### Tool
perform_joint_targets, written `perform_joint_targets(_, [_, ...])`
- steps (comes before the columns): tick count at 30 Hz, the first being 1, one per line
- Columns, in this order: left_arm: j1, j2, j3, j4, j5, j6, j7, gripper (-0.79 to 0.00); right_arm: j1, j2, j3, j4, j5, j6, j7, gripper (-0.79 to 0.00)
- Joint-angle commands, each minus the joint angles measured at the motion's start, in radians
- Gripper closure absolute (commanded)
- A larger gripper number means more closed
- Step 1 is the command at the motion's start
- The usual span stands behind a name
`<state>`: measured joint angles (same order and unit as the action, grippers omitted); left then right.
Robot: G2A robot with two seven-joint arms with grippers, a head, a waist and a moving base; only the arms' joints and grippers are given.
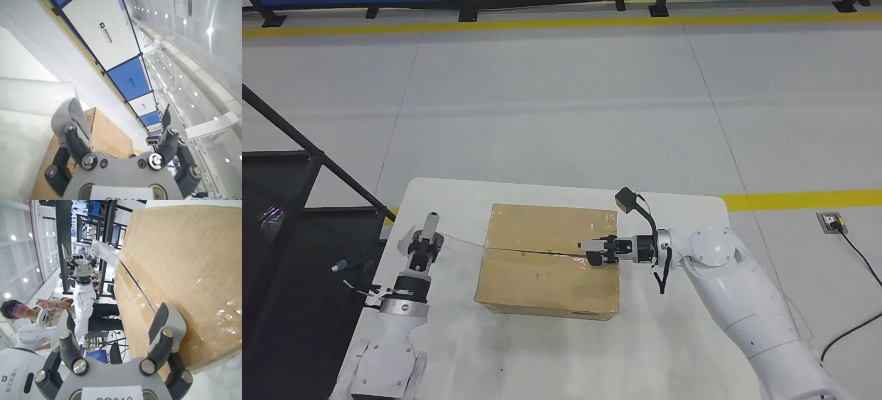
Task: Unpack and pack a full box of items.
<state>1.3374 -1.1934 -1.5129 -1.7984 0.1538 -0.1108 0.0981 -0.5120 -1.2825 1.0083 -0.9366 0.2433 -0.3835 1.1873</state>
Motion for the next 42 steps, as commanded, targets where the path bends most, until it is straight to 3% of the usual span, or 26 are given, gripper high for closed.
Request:
perform_joint_targets(1, [-0.005, -0.003, 0.02, -0.017, 0.045, 0.019, 0.023, -0.785, 0.0, 0.0, 0.0, 0.0, 0.0, 0.0, 0.0, -0.785])
perform_joint_targets(12, [-0.022, -0.015, 0.09, -0.077, 0.23, 0.061, 0.058, -0.785, -0.003, 0.0, 0.001, -0.002, 0.0, 0.001, -0.008, -0.785])
perform_joint_targets(20, [-0.029, -0.022, 0.154, -0.085, 0.368, 0.058, 0.051, -0.785, -0.056, 0.016, 0.03, -0.086, -0.022, 0.027, -0.05, -0.785])
perform_joint_targets(42, [-0.094, -0.045, 0.308, -0.011, 0.643, 0.056, -0.012, -0.785, -0.223, 0.069, 0.13, -0.295, -0.086, 0.032, -0.083, -0.785])
